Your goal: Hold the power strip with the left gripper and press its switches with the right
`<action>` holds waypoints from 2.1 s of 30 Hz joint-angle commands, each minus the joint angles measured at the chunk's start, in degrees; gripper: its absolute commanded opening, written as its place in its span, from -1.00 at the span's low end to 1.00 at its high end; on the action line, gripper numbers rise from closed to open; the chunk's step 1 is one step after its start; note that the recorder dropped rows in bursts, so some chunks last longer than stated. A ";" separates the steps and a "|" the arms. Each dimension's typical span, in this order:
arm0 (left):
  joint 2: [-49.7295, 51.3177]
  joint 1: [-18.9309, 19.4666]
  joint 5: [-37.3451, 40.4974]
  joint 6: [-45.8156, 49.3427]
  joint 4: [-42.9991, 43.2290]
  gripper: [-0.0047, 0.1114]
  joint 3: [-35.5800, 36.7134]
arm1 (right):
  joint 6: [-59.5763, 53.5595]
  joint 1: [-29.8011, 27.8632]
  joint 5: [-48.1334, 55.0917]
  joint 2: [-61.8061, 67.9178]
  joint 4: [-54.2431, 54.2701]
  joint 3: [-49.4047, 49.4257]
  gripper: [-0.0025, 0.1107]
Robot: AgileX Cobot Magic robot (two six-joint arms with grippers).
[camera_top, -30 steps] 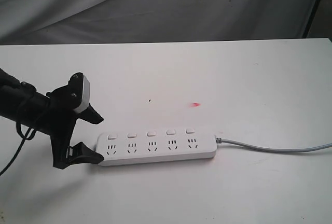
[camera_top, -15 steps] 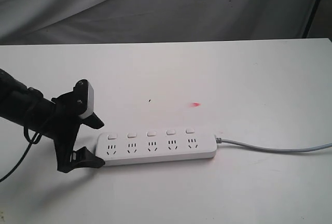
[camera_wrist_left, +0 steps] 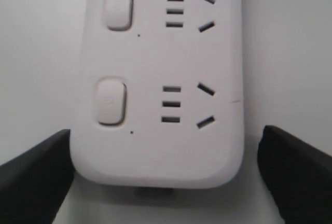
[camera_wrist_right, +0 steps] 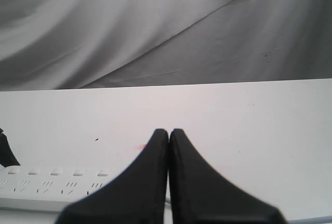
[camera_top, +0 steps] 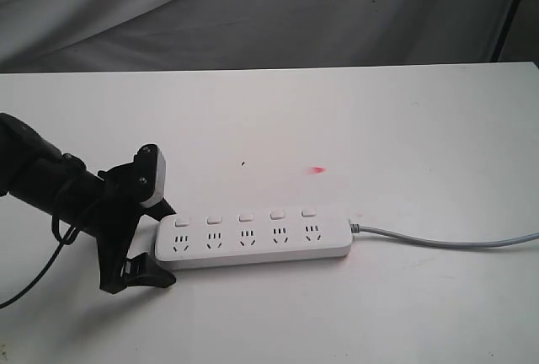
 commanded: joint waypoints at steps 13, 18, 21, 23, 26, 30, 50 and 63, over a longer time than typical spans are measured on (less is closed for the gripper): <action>0.18 -0.34 0.32 0.22 -0.44 0.57 -0.31 | 0.05 0.05 0.24 -0.22 -0.23 0.21 -0.96; 0.18 -0.34 0.32 0.22 -0.44 0.46 -0.31 | 0.05 0.05 0.24 -0.22 -0.23 0.21 -0.96; 0.18 -0.34 0.32 0.22 -0.44 0.38 -0.31 | 0.05 0.05 0.24 -0.22 -0.23 0.21 -0.96; 0.18 -0.34 0.32 0.22 -0.44 0.30 -0.31 | 0.05 0.05 0.24 -0.22 -0.23 0.21 -0.96; 0.18 -0.34 0.32 0.22 -0.44 0.15 -0.31 | 0.05 0.05 0.24 -0.22 -0.23 0.21 -0.96; 0.18 -0.34 0.32 0.22 -0.44 0.07 -0.31 | 0.05 0.05 0.24 -0.22 -0.23 0.21 -0.96; 0.18 -0.34 0.32 0.22 -0.44 0.07 -0.31 | 0.05 0.05 0.24 -0.22 -0.23 0.21 -0.96; 0.18 -0.34 0.32 0.22 -0.44 0.07 -0.31 | 0.05 0.05 0.24 -0.22 -0.23 0.21 -0.96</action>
